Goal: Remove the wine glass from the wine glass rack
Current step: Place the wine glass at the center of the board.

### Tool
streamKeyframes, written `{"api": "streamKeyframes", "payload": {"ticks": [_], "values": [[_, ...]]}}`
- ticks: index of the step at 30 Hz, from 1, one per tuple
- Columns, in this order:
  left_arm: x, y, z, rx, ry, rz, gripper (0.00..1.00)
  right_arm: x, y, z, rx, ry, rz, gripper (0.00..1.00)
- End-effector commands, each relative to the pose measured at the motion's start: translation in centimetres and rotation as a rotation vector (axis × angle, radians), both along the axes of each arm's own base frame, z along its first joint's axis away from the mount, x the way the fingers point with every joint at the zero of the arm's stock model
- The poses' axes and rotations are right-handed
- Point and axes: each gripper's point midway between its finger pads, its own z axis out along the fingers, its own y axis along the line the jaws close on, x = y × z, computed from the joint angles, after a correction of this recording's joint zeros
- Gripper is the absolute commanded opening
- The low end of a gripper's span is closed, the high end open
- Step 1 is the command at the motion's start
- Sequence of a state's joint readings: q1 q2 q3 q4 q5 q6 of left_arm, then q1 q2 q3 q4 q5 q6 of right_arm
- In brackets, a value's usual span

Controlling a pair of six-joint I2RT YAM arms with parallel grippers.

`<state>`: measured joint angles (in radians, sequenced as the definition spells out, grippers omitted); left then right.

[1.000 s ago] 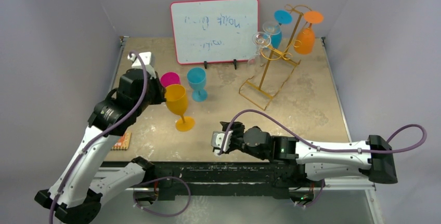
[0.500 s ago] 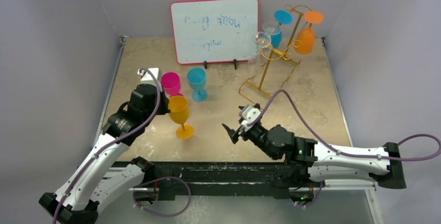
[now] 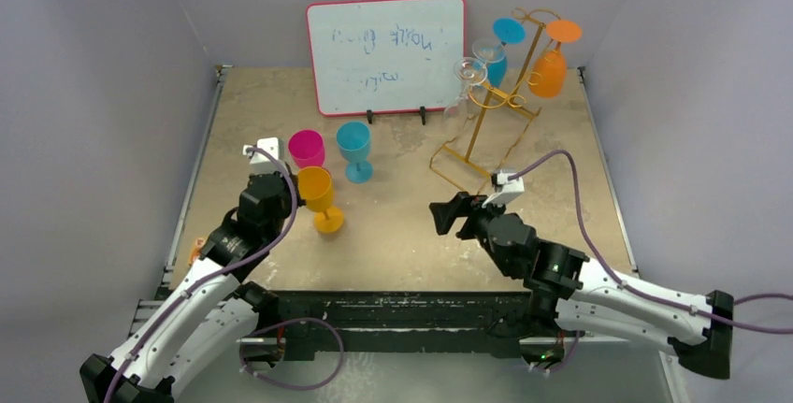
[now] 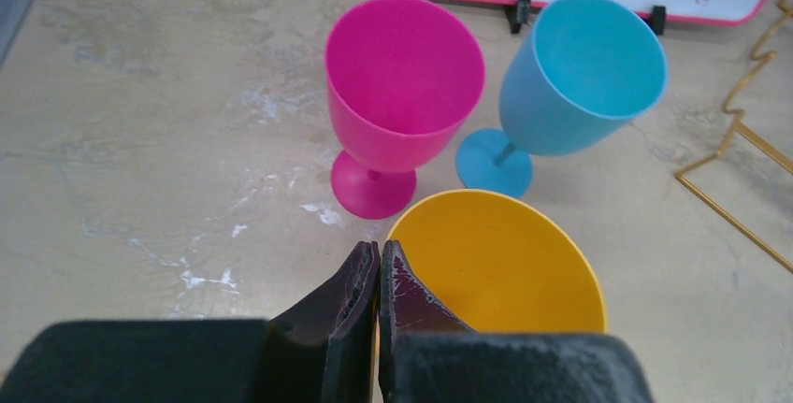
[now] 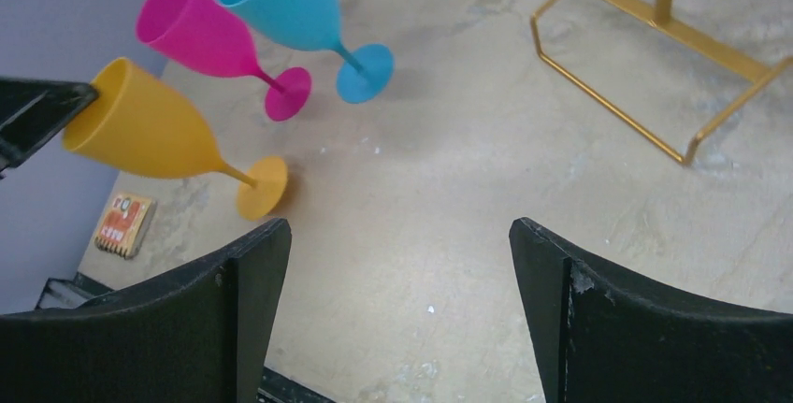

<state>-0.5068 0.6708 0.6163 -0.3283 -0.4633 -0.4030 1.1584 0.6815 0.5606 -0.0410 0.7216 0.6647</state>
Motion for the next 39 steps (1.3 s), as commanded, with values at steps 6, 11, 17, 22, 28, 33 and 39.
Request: {"api": "streamKeyframes", "payload": {"ticks": [6,11,17,22,28,33,39], "values": [[1.3,2.6,2.1,0.059,-0.095,0.157,0.0,1.7,-0.2,-3.6,0.214,0.245,-0.032,0.91],[1.5,2.6,1.2,0.076,-0.08,0.157,0.0,2.6,-0.7,-5.2,0.288,0.305,-0.042,0.93],[1.7,3.0,0.7,0.081,-0.102,0.182,0.0,3.1,-2.5,-6.0,0.378,0.336,-0.089,0.95],[1.9,2.8,-0.3,0.097,-0.088,0.174,0.0,3.2,-4.2,-6.6,0.383,0.344,-0.171,0.95],[1.8,3.2,-0.4,0.107,-0.095,0.19,0.05,3.3,-5.0,-6.3,0.355,0.332,-0.204,0.95],[1.8,3.4,-0.1,0.124,-0.102,0.192,0.06,3.6,-5.1,-6.3,0.342,0.335,-0.216,0.95],[2.1,3.6,-0.3,0.132,-0.111,0.208,0.04,3.8,-5.4,-6.4,0.325,0.341,-0.24,0.95]]}}
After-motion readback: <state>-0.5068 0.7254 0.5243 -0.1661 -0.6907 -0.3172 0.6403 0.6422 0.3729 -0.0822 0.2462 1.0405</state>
